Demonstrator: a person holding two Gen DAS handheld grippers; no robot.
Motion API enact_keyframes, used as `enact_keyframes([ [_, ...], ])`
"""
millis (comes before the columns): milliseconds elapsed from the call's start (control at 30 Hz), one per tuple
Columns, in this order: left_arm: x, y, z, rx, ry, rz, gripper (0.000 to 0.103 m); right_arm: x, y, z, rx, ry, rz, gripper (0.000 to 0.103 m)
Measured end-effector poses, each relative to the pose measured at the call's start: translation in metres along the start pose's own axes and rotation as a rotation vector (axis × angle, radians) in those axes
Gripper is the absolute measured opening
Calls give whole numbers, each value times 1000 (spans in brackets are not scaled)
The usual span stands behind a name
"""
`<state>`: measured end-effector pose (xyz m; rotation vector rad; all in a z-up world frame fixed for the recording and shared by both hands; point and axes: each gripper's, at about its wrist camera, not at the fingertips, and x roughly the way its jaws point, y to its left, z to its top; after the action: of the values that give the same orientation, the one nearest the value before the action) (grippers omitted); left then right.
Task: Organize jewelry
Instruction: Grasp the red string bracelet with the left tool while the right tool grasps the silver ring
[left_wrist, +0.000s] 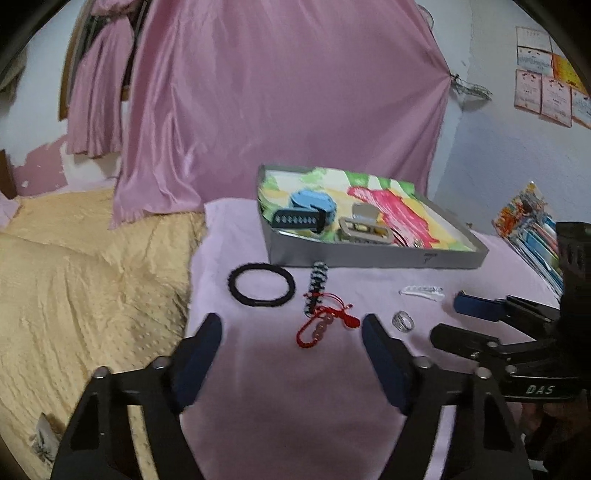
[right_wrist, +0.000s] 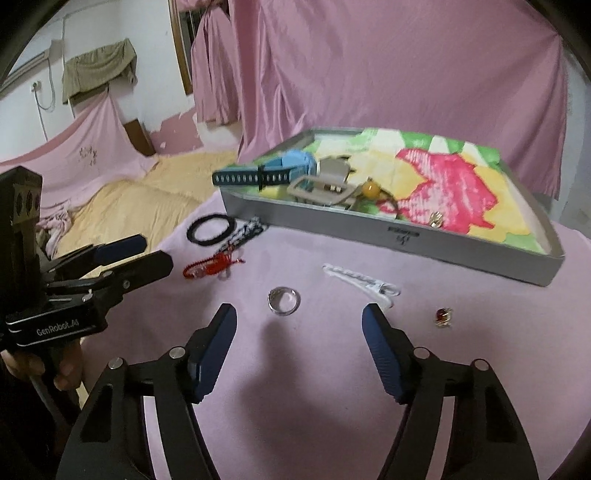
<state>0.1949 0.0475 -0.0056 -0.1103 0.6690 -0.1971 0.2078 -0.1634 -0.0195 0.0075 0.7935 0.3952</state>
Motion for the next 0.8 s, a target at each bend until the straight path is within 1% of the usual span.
enact_keyframes([
  [33,3,0,0,-1,16,-15,59,3,0,0,0,10,1,64],
  [67,7,1,1,-5,36,-32,56,5,0,1,-1,18,3,61],
  [133,13,1,1,-10,68,-59,47,9,1,3,-5,33,7,57],
  [167,16,1,2,-10,79,-63,46,11,1,4,-4,41,9,54],
  [267,23,0,3,-2,109,-59,44,16,2,8,-13,56,15,49],
  [333,29,0,5,2,130,-58,38,18,4,10,-25,64,10,46],
  [367,32,-1,5,2,143,-58,37,20,5,12,-29,69,11,43],
  [433,34,-1,6,12,148,-54,33,21,4,14,-27,76,17,41],
  [600,35,-4,7,43,160,-53,32,25,9,19,-52,98,29,38],
  [667,35,-6,7,63,167,-51,32,26,12,20,-70,106,23,31],
  [700,35,-7,7,74,171,-49,32,27,13,21,-79,108,21,31],
  [800,35,-10,7,106,180,-44,27,29,15,24,-100,111,8,24],
])
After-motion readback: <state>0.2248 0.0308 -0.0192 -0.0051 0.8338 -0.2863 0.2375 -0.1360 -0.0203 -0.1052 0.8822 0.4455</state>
